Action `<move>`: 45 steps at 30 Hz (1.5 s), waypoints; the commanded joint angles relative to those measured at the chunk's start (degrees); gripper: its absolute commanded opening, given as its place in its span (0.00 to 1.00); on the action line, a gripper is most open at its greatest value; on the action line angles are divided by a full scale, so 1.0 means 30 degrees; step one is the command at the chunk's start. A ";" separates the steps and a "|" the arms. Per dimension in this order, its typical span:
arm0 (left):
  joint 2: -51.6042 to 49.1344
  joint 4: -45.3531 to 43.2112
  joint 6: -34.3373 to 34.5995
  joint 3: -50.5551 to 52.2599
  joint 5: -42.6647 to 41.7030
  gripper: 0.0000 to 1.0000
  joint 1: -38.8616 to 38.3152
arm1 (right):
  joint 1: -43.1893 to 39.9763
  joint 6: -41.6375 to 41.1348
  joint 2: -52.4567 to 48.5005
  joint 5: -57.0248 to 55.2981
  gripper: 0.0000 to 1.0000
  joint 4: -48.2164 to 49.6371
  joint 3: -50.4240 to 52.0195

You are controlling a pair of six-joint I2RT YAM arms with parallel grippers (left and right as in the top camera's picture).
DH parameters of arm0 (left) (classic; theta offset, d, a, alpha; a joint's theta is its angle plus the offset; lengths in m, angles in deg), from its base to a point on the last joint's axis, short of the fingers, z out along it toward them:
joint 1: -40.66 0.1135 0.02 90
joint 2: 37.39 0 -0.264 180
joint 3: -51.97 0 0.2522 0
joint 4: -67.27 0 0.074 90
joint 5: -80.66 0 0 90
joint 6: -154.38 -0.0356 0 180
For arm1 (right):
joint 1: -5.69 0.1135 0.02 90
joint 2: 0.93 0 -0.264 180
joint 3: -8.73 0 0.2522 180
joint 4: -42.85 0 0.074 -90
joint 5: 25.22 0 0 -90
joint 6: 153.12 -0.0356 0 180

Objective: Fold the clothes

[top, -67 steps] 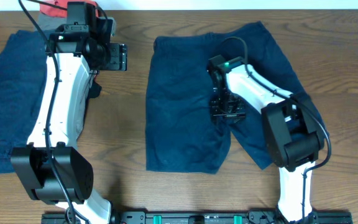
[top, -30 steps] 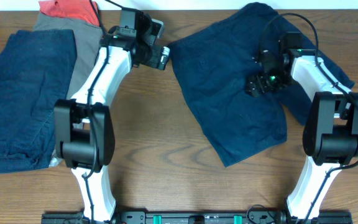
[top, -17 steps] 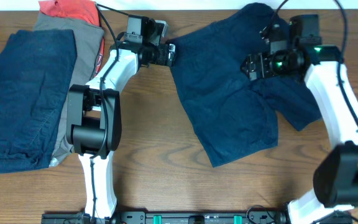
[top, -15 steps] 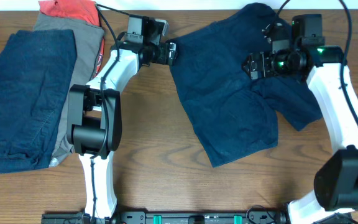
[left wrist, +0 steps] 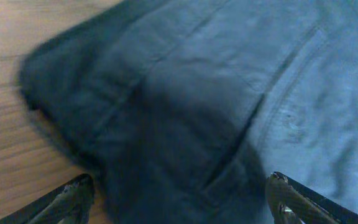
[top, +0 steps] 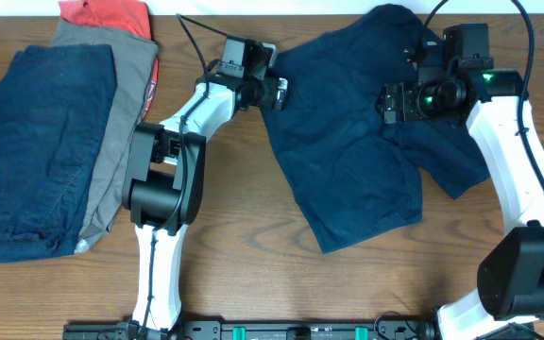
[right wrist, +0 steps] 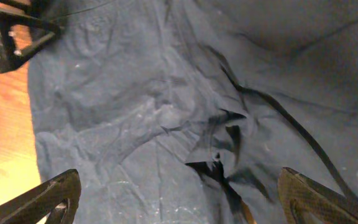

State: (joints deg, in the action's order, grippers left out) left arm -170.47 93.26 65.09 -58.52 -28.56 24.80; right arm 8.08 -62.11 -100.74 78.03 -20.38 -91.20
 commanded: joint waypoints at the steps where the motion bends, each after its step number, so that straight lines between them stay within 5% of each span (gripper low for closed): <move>1: -0.0197 0.0080 0.0532 0.0036 0.1486 0.89 0.0051 | 0.0102 -0.0590 0.0051 -0.0583 0.99 0.0051 -0.0131; 8: -0.0634 0.0080 0.0597 0.0036 0.3249 0.78 -0.0539 | 0.0102 -0.0772 0.0051 -0.0925 0.99 -0.0015 -0.0131; 10: -0.0729 0.0087 0.0597 0.0036 0.3249 0.60 -0.0685 | 0.0109 -0.0852 0.0051 -0.0933 0.99 -0.0022 -0.0131; 12: -0.0729 0.0160 0.0627 0.0036 0.3228 0.28 -0.0794 | 0.0117 -0.0903 0.0051 -0.0933 0.99 -0.0029 -0.0131; 15: -0.0627 0.0175 0.1137 0.0036 0.3228 0.06 -0.0889 | 0.0117 -0.0896 0.0051 -0.0933 0.99 -0.0102 -0.0131; 24: 0.0918 0.3752 0.2317 0.0036 0.6266 0.06 -0.0393 | 0.0124 -0.0911 0.0044 -0.0933 0.99 -0.0372 -0.0124; 41: 0.5326 2.0589 0.2601 0.0036 0.7694 0.06 -0.0073 | 0.1020 -0.4131 -0.1290 -0.2004 0.99 -0.0750 0.0029; 45: 0.5326 2.3627 0.2594 0.0036 0.7701 0.23 -0.0073 | 0.1566 -0.4605 -0.2047 -0.2098 0.99 -0.1188 0.0029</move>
State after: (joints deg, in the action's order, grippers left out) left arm -154.93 161.51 72.20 -58.46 -6.22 24.50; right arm 11.25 -73.12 -104.91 72.70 -23.40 -91.16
